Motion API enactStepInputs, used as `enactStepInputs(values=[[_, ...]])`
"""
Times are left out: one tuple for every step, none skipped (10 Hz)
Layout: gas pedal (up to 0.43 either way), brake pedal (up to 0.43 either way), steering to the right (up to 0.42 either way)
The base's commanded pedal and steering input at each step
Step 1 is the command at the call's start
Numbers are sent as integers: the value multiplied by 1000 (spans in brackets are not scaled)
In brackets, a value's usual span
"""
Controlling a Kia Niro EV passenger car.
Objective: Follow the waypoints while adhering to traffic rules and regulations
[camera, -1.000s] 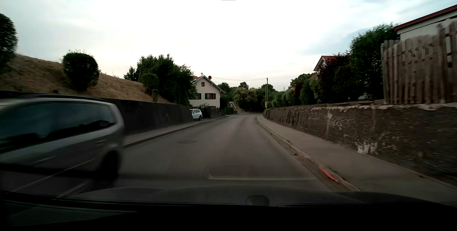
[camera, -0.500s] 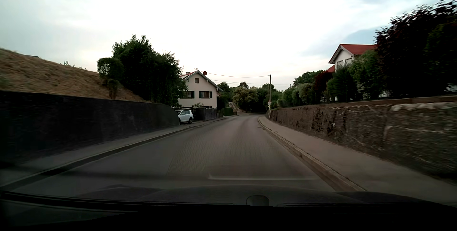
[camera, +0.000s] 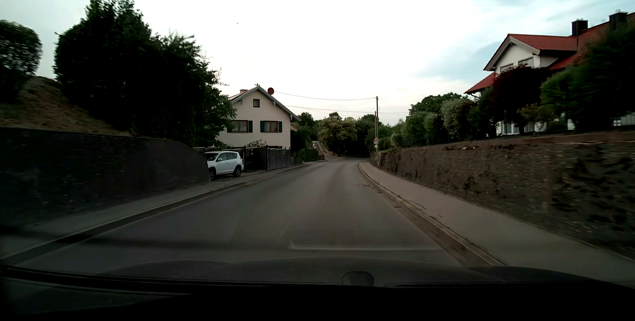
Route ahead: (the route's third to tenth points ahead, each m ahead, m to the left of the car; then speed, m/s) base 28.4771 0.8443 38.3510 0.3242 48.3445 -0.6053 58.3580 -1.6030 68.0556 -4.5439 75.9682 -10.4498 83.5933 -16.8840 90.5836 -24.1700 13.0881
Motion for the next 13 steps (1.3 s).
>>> enactStepInputs(values=[[59, 6, 8], [47, 6, 7], [39, 6, 7], [28, 6, 7], [20, 6, 6], [8, 6, 6], [8, 6, 6], [0, 6, 6], [0, 6, 6], [0, 6, 6], [20, 6, 6], [67, 6, 6], [67, 6, 6]])
